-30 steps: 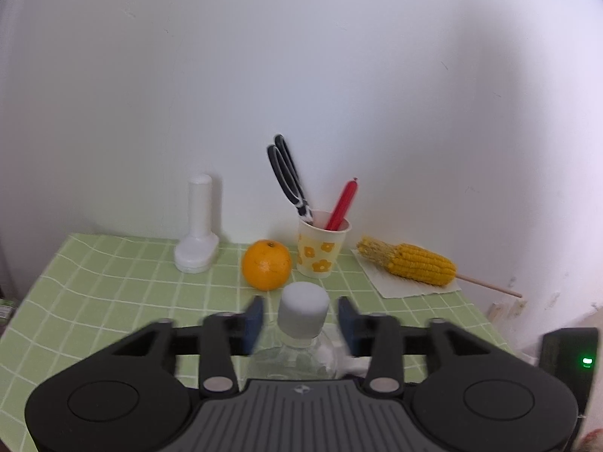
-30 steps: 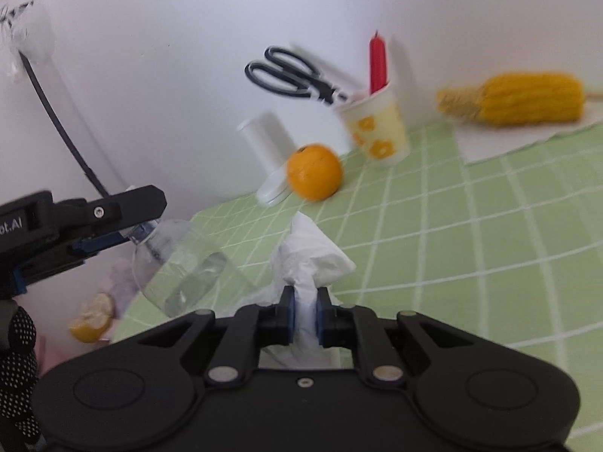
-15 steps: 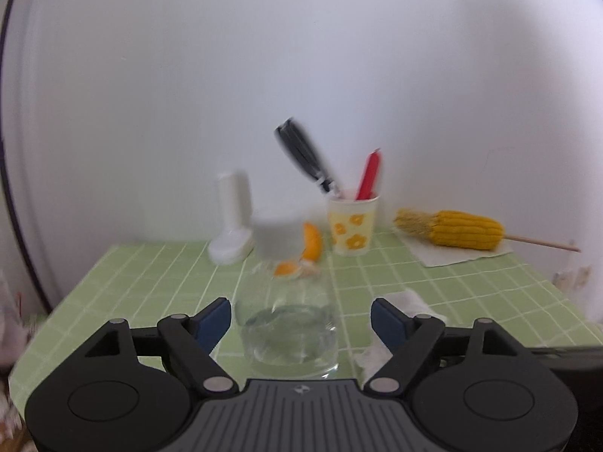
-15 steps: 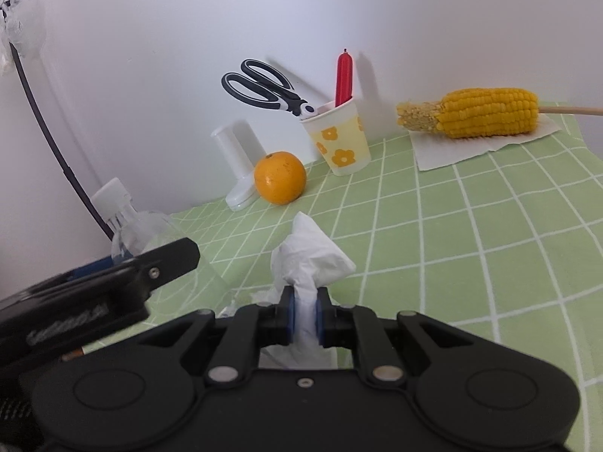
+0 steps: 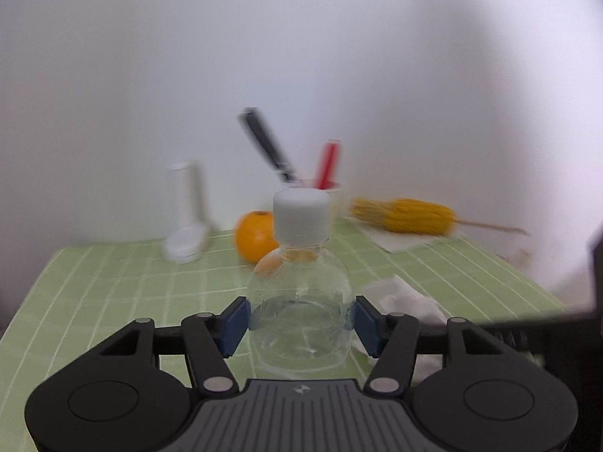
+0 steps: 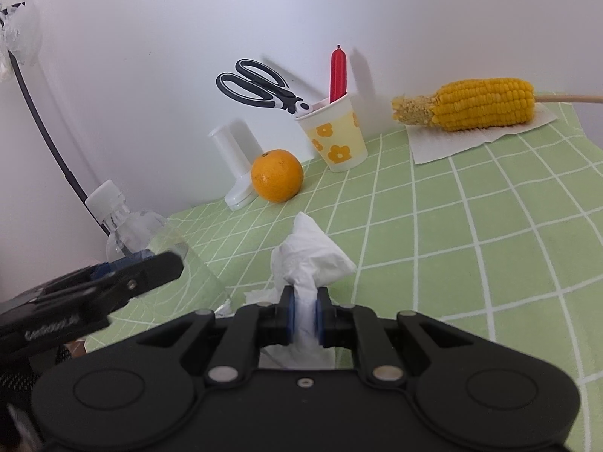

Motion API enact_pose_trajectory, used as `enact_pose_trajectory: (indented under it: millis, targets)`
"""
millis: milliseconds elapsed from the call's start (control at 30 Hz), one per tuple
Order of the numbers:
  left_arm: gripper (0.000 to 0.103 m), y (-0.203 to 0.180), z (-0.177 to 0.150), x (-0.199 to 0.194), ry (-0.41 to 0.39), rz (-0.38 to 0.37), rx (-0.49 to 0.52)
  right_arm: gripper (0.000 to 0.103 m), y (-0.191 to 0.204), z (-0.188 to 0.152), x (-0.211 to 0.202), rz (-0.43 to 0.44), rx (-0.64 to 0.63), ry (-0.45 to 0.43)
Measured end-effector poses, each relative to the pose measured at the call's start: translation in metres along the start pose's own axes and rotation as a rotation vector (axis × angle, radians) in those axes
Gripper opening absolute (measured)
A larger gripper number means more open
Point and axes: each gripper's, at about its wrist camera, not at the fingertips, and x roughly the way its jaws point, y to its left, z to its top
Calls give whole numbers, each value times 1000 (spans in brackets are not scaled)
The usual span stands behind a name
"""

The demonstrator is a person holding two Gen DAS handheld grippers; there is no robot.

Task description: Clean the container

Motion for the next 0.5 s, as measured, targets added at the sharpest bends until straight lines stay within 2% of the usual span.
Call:
enact_pose_trajectory:
  millis: [67, 200, 267, 400, 500]
  targets:
    - [60, 10, 2, 1, 13, -50, 11, 11, 0, 0, 0, 3, 1, 0]
    - [61, 4, 1, -2, 8, 17, -3, 11, 1, 0, 0, 1, -1, -3]
    - [62, -6, 0, -4, 7, 88, -43, 11, 1, 0, 0, -1, -3, -4]
    - [81, -33, 1, -11, -18, 291, -140, 11, 1, 0, 0, -3, -10, -6]
    - [82, -51, 6, -8, -24, 390, -169, 11, 1, 1, 0, -2, -10, -6]
